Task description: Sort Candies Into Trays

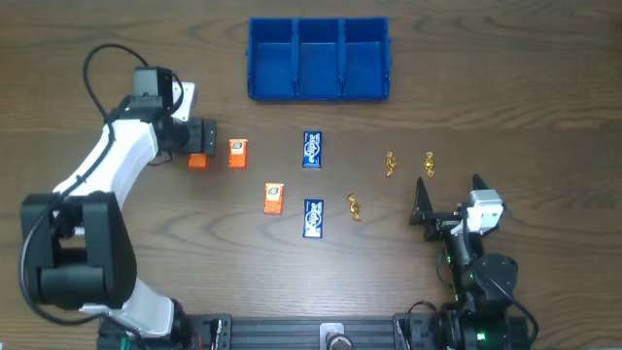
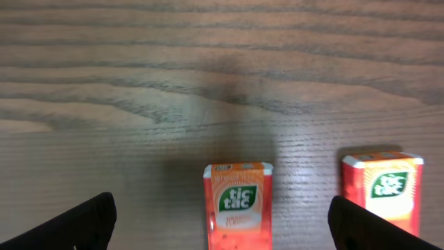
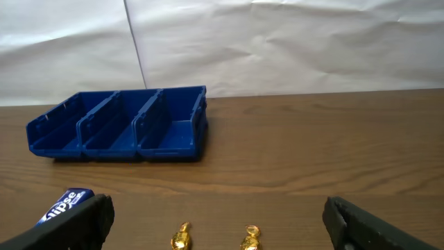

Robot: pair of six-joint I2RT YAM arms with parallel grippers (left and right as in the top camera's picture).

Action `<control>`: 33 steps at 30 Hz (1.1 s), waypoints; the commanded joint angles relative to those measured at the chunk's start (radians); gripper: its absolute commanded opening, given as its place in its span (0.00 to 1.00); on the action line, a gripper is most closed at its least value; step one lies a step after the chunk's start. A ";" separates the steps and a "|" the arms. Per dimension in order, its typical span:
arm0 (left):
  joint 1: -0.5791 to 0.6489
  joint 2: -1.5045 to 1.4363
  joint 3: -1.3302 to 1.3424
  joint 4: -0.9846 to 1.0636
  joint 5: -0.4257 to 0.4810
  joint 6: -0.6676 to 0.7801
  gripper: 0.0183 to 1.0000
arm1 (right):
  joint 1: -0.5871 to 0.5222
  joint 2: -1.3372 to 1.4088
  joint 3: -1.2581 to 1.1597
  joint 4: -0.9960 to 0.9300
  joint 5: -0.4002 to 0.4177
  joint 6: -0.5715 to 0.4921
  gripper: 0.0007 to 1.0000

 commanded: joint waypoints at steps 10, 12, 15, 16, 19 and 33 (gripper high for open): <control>-0.019 0.103 0.018 0.068 0.043 0.045 0.98 | 0.002 -0.006 -0.002 -0.006 -0.002 -0.014 1.00; -0.019 0.114 0.018 0.064 0.043 0.045 0.98 | 0.002 -0.006 -0.002 -0.006 -0.002 -0.014 1.00; -0.019 0.122 0.018 0.049 0.045 0.044 0.98 | 0.002 -0.006 -0.002 -0.006 -0.002 -0.014 1.00; -0.019 0.125 0.018 0.042 0.046 0.044 0.98 | 0.002 -0.006 -0.002 -0.006 -0.002 -0.014 1.00; -0.019 0.129 0.018 0.017 0.047 0.044 0.97 | 0.002 -0.006 -0.002 -0.006 -0.002 -0.014 1.00; -0.006 0.140 0.018 -0.020 0.034 0.045 0.76 | 0.002 -0.006 -0.002 -0.006 -0.002 -0.014 1.00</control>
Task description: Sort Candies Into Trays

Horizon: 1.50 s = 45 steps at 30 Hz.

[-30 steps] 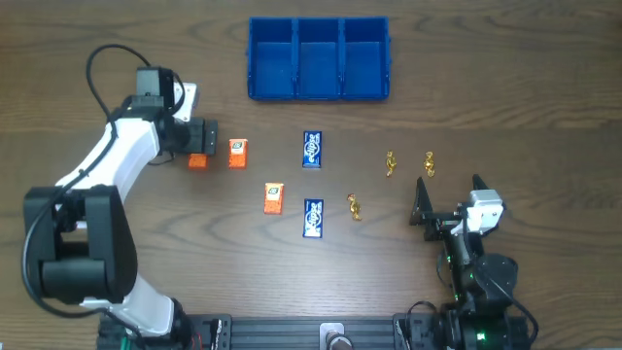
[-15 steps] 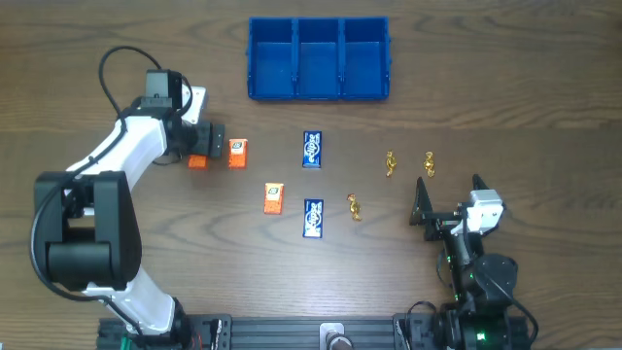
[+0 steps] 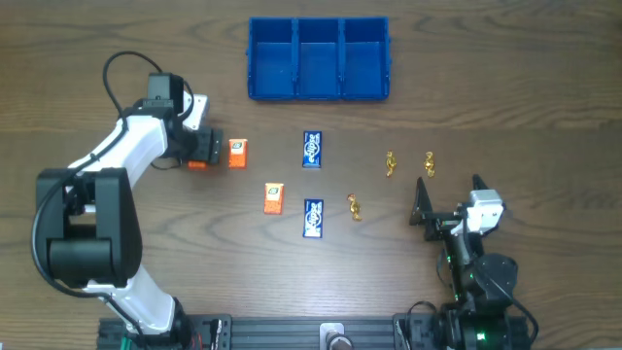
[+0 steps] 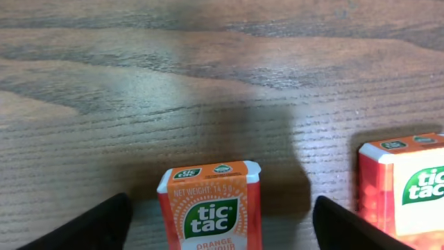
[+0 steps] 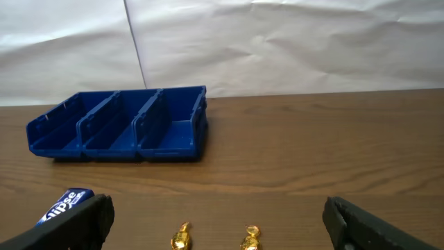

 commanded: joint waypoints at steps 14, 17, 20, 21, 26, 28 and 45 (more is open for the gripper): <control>0.005 0.026 0.015 -0.030 -0.058 0.013 0.50 | 0.002 -0.006 -0.002 -0.006 -0.002 -0.014 1.00; 0.005 0.026 0.015 -0.029 -0.058 0.012 0.42 | 0.002 -0.006 -0.002 -0.006 -0.002 -0.014 1.00; 0.004 0.026 0.015 -0.025 -0.058 0.004 0.37 | 0.002 -0.006 -0.002 -0.006 -0.002 -0.014 1.00; 0.004 0.026 0.015 -0.021 -0.058 0.000 0.36 | 0.002 -0.006 -0.002 -0.006 -0.002 -0.014 1.00; 0.002 0.014 0.037 -0.014 -0.058 -0.056 0.31 | 0.002 -0.006 -0.002 -0.006 -0.002 -0.014 1.00; -0.005 -0.008 0.067 -0.034 -0.059 -0.087 0.29 | 0.002 -0.006 -0.002 -0.006 -0.002 -0.014 1.00; -0.355 0.017 0.865 -0.359 -0.377 -0.333 0.27 | 0.002 -0.006 -0.002 -0.006 -0.002 -0.014 1.00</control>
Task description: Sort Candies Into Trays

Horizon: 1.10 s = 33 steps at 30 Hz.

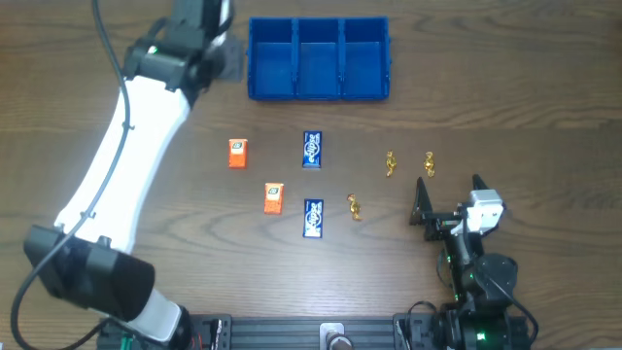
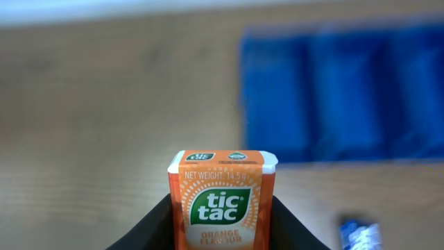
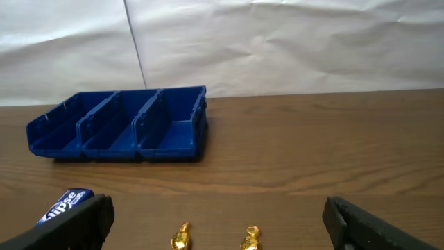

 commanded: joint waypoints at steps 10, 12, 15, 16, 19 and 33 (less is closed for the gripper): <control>-0.092 0.499 0.547 -0.119 -0.067 -0.097 0.27 | 0.002 -0.006 -0.002 -0.006 -0.002 -0.014 1.00; -0.092 0.542 0.549 -0.099 -0.056 -0.105 0.27 | 0.002 -0.006 -0.002 -0.006 -0.002 -0.014 1.00; -0.088 0.584 0.549 -0.091 -0.052 -0.117 0.28 | 0.002 -0.006 -0.002 -0.006 -0.002 -0.014 1.00; -0.084 0.597 0.549 -0.092 -0.050 -0.117 0.28 | 0.002 -0.006 -0.002 -0.006 -0.002 -0.014 1.00; -0.073 0.615 0.549 -0.092 -0.032 -0.119 0.28 | 0.002 -0.006 -0.002 -0.006 -0.002 -0.014 1.00; -0.038 0.615 0.549 -0.058 0.011 -0.134 0.29 | 0.002 -0.006 -0.002 -0.006 -0.002 -0.014 1.00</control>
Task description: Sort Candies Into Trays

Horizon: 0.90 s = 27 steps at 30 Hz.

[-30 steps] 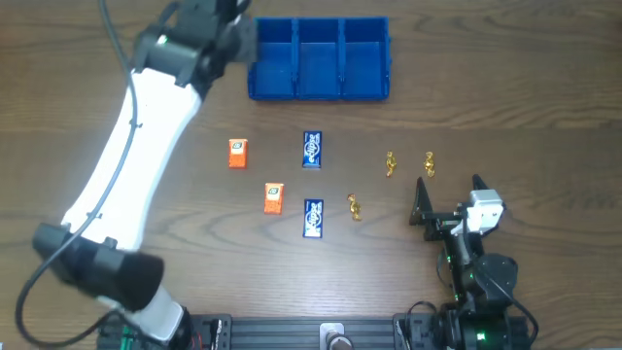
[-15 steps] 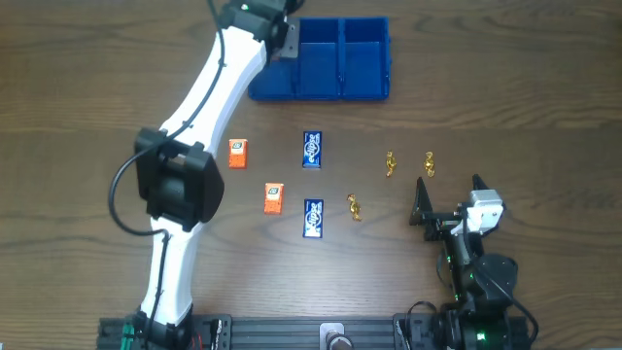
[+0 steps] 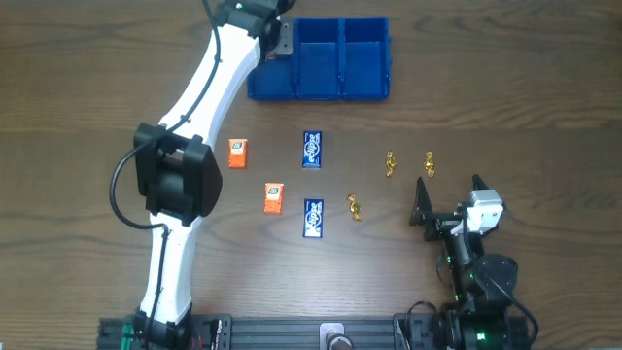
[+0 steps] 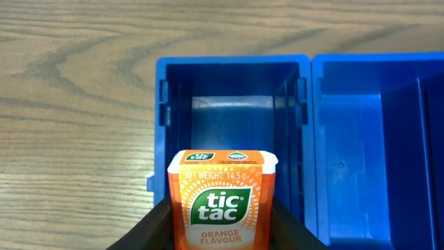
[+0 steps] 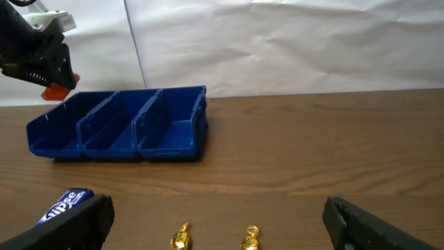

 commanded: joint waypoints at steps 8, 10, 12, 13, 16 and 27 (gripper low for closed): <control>0.016 -0.002 0.022 0.025 0.052 -0.023 0.31 | 0.002 -0.006 -0.002 -0.006 -0.002 -0.014 1.00; 0.016 -0.002 0.022 0.024 0.054 -0.023 0.32 | 0.002 -0.006 -0.002 -0.006 -0.002 -0.014 1.00; 0.016 -0.002 0.022 0.024 0.055 -0.023 0.37 | 0.002 -0.006 -0.002 -0.006 -0.002 -0.014 1.00; 0.016 -0.002 0.022 0.024 0.055 -0.023 0.40 | 0.002 -0.006 -0.002 -0.006 -0.002 -0.014 1.00; 0.016 -0.005 0.022 0.024 0.054 -0.023 0.64 | 0.002 -0.006 -0.002 -0.006 -0.002 -0.014 1.00; -0.002 -0.341 -0.291 0.122 0.030 -0.023 0.90 | 0.002 -0.006 -0.002 -0.006 -0.002 -0.014 1.00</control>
